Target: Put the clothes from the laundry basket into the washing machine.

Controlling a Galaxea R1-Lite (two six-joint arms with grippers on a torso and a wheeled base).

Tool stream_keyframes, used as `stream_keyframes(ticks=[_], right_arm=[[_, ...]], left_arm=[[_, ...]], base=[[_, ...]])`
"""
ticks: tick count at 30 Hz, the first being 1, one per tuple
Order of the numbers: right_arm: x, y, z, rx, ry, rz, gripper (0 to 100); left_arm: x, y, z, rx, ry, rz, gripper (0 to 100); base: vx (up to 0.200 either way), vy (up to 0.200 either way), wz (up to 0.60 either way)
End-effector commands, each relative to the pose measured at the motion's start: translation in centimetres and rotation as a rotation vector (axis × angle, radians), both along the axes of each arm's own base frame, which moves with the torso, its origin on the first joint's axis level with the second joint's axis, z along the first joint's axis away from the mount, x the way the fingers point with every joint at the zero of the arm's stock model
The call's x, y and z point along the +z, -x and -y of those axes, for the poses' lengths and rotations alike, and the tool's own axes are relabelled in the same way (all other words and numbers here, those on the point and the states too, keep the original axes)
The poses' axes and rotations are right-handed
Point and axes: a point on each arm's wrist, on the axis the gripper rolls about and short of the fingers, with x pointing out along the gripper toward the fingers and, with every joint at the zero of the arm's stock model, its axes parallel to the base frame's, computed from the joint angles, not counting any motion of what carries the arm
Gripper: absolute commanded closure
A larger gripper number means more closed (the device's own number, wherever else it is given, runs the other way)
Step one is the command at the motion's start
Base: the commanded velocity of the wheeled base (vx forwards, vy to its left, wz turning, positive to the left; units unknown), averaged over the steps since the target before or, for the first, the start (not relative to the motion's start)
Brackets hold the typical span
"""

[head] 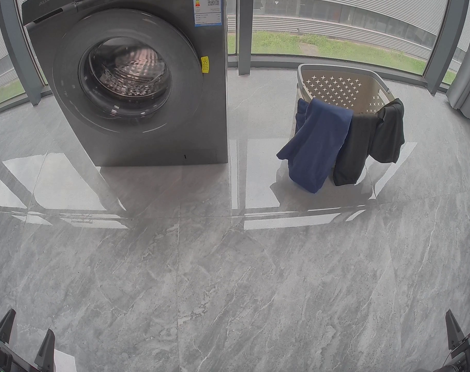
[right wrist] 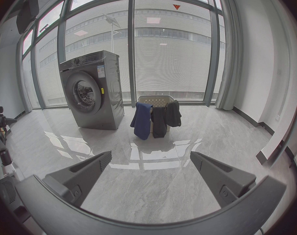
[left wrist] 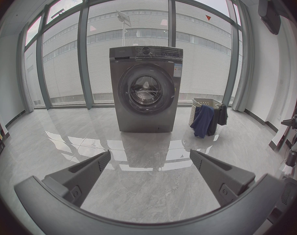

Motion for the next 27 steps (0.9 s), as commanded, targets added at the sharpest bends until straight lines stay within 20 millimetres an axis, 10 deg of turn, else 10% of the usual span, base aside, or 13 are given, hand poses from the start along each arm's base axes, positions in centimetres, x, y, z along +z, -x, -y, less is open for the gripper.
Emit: stream_keyframes(ticks=[1,14,27], right_arm=[[-0.47,-0.03,0.01,0.002,0.000,-0.004,0],[-0.47,-0.03,0.00,0.001,0.000,-0.004,0],[-0.47,-0.03,0.01,0.002,0.000,-0.004,0]], left_arm=[[-0.47,-0.05,0.00,0.001,0.001,-0.008,0],[-0.47,-0.05,0.00,0.002,0.002,-0.008,0],[-0.51,-0.06,0.00,0.001,-0.001,-0.009,0]], base=[[0.200,0.000,0.00],[0.062,0.000,0.00],[0.000,-0.200,0.00]])
